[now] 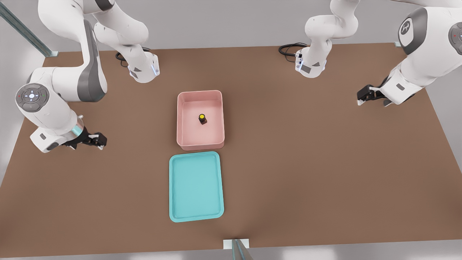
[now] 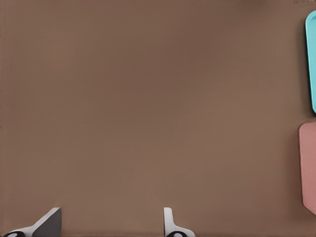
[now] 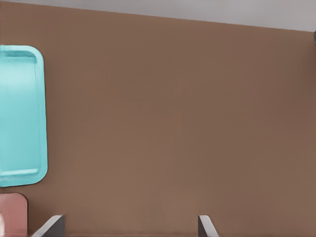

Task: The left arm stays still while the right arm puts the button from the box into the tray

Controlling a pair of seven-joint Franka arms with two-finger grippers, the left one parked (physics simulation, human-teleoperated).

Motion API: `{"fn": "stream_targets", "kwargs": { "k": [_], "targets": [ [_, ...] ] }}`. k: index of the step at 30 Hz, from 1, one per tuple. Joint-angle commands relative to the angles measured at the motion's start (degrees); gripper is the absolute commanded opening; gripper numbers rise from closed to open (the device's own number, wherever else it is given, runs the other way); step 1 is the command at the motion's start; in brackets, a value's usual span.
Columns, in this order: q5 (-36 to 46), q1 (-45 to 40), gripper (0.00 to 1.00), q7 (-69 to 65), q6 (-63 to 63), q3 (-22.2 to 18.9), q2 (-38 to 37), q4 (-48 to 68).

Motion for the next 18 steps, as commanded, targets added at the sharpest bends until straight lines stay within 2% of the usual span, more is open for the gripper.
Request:
{"fn": "stream_targets", "kwargs": {
  "k": [1,4,6,7,10,16,18],
  "targets": [
    [0.84,0.10,1.00,-8.73,0.27,-0.01,-0.22,-0.46],
    [0.66,5.63,1.00,-8.91,7.29,1.22,-0.84,-9.86],
    [1.02,5.72,1.00,-7.50,16.34,6.05,-1.63,-18.82],
    [1.02,5.73,1.00,-1.54,20.92,8.86,-2.33,-23.04],
    [1.02,6.43,1.00,9.72,21.09,14.40,-2.86,-25.51],
    [0.93,8.27,1.00,27.39,30.76,26.44,-3.03,-33.24],
    [1.02,9.42,1.00,30.20,31.38,28.38,-2.60,-33.77]
  ]
}}
